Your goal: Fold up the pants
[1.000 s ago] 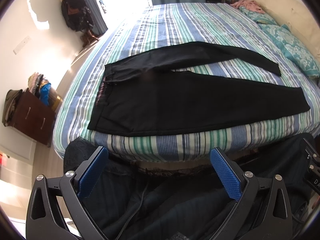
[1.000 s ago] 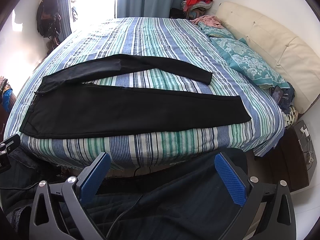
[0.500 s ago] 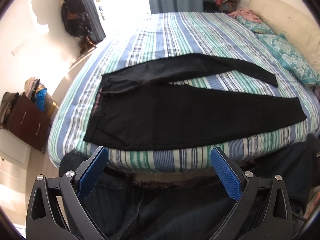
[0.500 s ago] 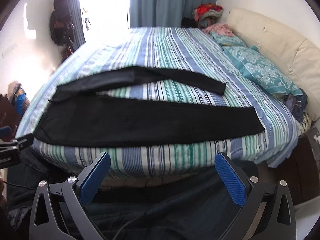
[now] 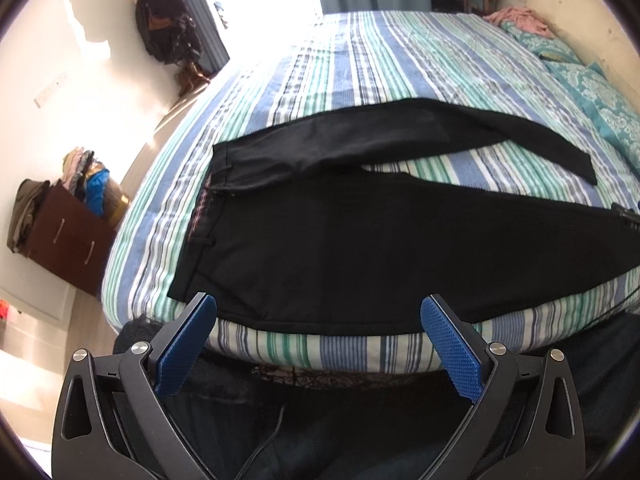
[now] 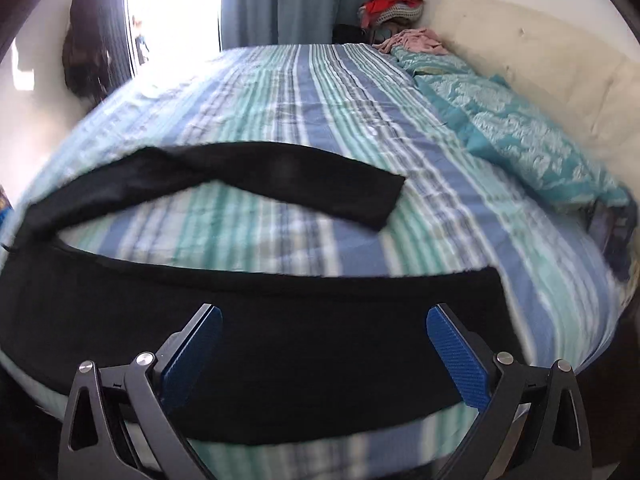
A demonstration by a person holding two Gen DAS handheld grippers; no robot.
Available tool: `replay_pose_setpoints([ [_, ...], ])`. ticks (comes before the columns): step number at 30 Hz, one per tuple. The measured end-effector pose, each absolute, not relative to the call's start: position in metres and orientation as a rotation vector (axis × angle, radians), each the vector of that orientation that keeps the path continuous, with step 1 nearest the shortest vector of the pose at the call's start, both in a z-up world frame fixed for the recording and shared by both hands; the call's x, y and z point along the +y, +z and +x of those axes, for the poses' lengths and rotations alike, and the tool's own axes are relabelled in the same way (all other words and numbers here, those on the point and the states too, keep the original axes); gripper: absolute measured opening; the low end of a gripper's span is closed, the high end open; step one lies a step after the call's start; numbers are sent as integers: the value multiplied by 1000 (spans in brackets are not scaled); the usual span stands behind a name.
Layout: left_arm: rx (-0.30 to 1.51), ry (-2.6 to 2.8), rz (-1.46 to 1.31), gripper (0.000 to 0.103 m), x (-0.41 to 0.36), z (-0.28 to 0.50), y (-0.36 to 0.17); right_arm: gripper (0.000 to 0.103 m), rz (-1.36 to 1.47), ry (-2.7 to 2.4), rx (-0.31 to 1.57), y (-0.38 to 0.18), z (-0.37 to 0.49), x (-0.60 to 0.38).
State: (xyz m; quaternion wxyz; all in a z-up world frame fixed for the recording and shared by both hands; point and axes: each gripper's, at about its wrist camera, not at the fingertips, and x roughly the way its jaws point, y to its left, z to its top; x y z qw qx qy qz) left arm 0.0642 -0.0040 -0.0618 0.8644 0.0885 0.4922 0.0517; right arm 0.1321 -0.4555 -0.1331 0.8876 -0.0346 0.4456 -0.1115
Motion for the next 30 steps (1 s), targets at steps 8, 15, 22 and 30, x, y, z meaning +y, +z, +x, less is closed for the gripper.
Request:
replay_pose_setpoints([
  [8,1152,139,232,102,-21,89,-97,79,-440,-166,1006,-197,237,-485],
  [15,1208,136,276,102,-44,122,-119,5,-551,-92,1023,-207,315,-499],
  [22,1169,95,254,102,-71,154,-116,81,-222,-433,776,-82,441,-585],
  [30,1134,110,256,102,-68,197,-136,64,387,-190,897,-159,446,-621],
])
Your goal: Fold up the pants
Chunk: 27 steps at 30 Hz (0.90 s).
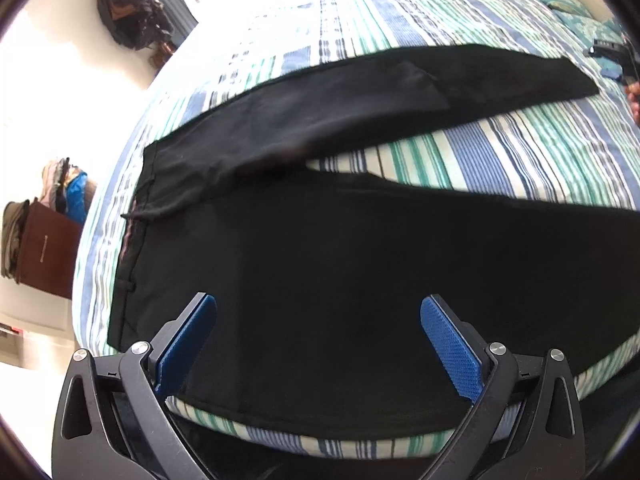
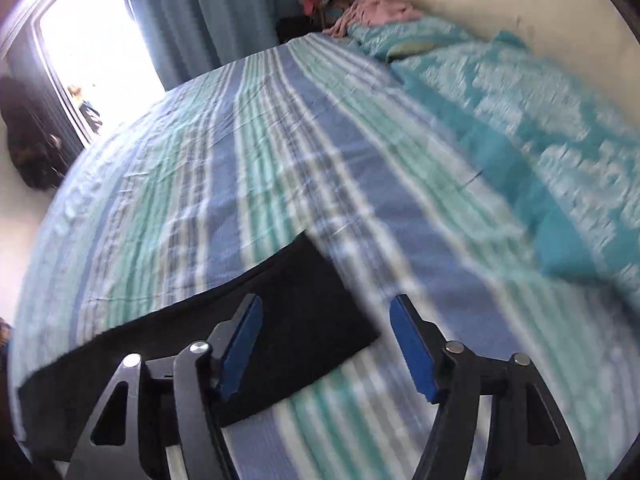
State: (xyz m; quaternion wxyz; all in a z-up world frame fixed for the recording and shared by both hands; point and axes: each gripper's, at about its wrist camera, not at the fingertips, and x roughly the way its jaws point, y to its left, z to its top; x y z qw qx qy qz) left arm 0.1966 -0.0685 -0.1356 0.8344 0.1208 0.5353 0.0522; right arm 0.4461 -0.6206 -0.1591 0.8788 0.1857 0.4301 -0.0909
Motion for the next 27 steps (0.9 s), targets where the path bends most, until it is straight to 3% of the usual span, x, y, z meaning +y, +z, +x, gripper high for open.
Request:
replay_pose_setpoints([
  [5,956,125,145,102,-54,308,-136,64,432,190,927,-194,451,-490],
  [8,993,166,204,102,-64,376,-179,64,358,389,951,-202,448,-390],
  [10,1138,242,343,102,-66,399,-227,64,190,476,962,-205,444,-328],
  [13,1086,214,370,103,-51,382,-218,65,-123,505,1027,-230,439,-273],
  [16,1072,249,411,103,-19,361,-208,71,-265,407,971,-234,438,-300],
  [18,1077,225,332,103,7,349,-197,98,-172,222,1015,-239,456,-359],
  [23,1047,214,207,102,26,300,-167,87,19,-162,1073,-217,441,-489],
  [27,1046,31,145,102,-20,252,-166,87,115,-15,1007,-177,359,-478],
])
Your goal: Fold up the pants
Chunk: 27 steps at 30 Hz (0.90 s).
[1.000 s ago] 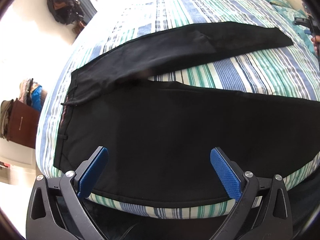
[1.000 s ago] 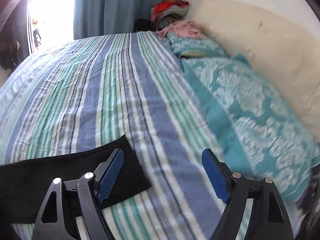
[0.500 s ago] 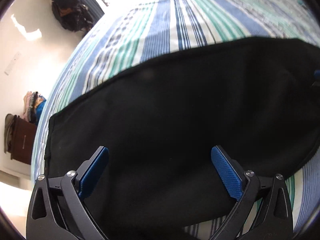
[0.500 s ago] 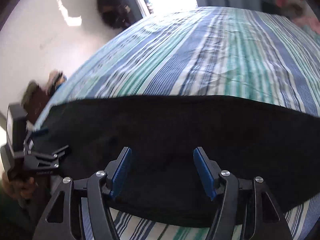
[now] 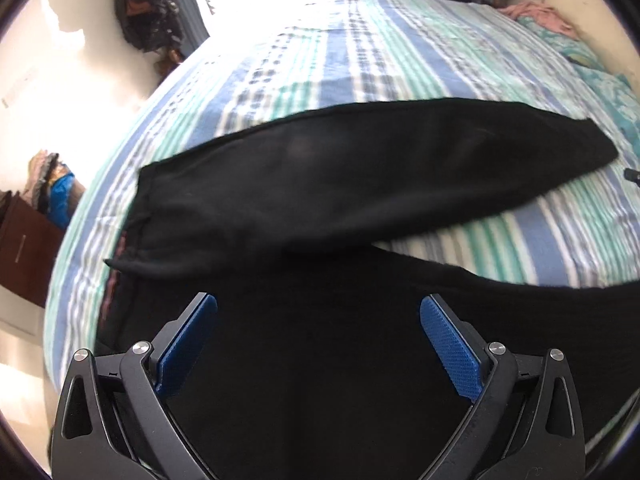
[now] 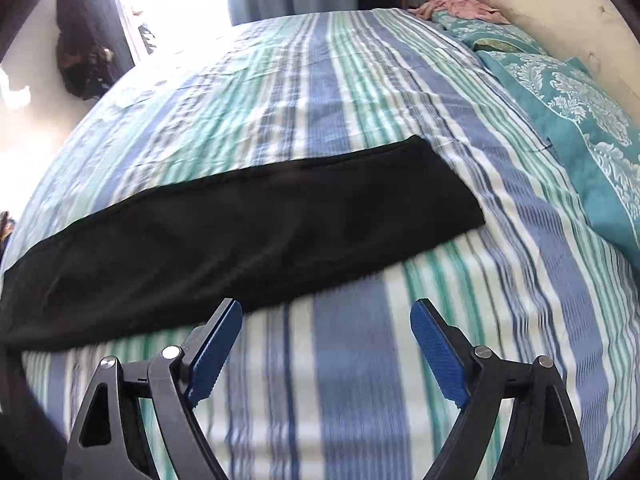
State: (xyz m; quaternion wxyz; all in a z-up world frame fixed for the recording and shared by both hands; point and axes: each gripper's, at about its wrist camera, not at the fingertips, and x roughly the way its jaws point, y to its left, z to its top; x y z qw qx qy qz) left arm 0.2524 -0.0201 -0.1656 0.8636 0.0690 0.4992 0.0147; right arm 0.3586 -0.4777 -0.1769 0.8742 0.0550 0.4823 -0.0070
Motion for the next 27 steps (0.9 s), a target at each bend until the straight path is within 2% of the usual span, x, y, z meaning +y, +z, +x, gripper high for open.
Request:
replay_pose_setpoints([
  [4,1067,-88,211,102,-91,215,-192,87,134,205,1031,-175,252,-402],
  [7,1109,-80,289,103,-113,198,-220,87,-8,259,1104,-199,187,-360],
  [10,1089,-54,309,103,-98,192,-224,86,-82,158,1112,-221,149,-384],
  [16,1119,124,221,103,-15,193,-222,88,158,-308,1090,-224,110,-565],
  [19,1124,226,166,103,22,195,-223,86,229,-483,1085,-209,97,-610],
  [23,1130,252,92,103,40,194,-219,86,253,-514,1032,-186,92,-593],
  [27,1109,244,120,103,36,187,-227,86,240,-333,976,-168,103,-506],
])
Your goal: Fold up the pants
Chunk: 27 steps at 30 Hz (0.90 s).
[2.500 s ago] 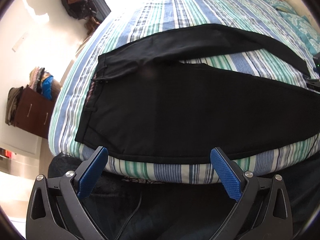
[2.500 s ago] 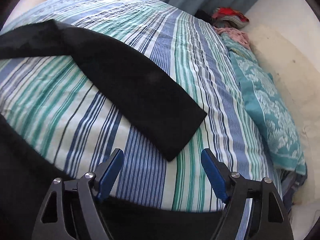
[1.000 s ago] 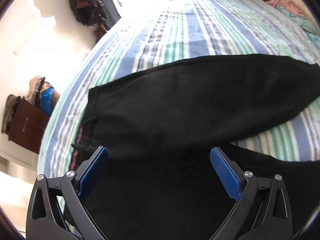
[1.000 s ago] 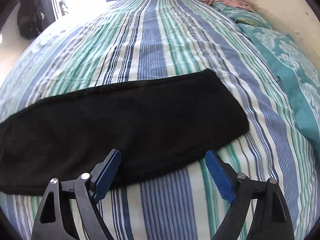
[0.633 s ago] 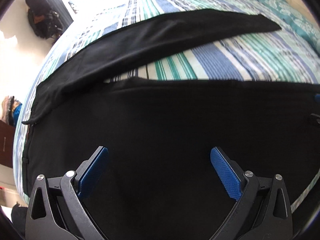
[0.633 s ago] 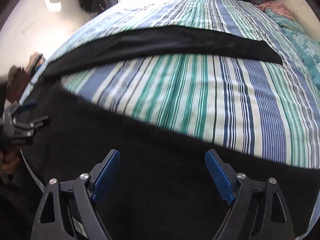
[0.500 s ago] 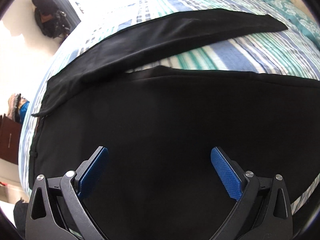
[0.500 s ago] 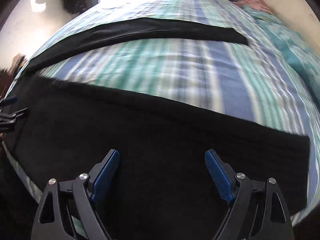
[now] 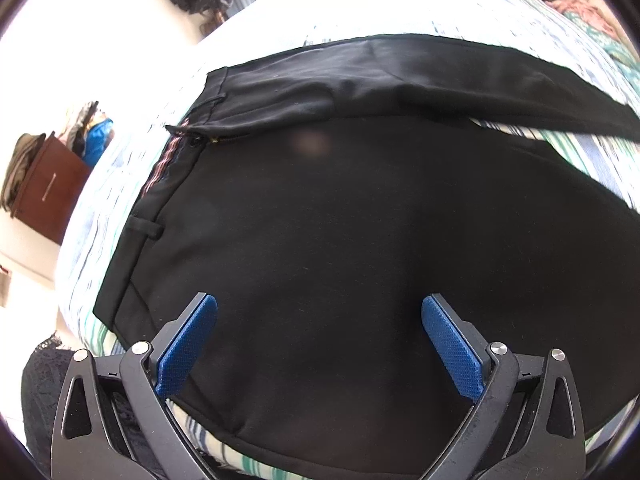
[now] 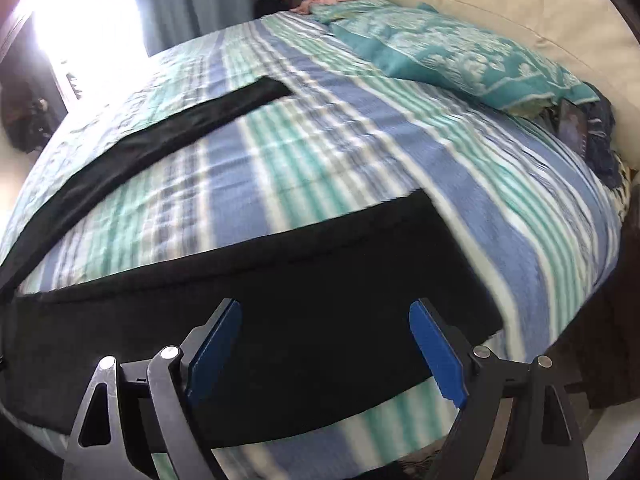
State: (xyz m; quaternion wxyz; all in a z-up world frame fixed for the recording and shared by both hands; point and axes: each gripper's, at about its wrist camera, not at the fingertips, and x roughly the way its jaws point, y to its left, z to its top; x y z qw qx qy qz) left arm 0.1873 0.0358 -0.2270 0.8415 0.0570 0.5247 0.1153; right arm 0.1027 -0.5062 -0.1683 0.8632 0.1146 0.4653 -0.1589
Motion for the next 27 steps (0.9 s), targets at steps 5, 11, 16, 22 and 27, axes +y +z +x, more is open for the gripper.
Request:
replay_pose_setpoints([
  [5,1091,200,-15,103,54,173,-234,86,201,-85,959,-172,120,-377],
  [11,1129,130,-27,102,57,179,-221,86,121,41,1017,-204,123,-305],
  [16,1013,5,-86,102,40,227,-182,87,101,24,989,-201,115,-318],
  [22,937,51,-51,102,33,333,-169,87,240,32,989,-193,152,-357],
  [27,1073,198,-25,103,65,398,-235,87,255,3,948,-168,243,-430],
])
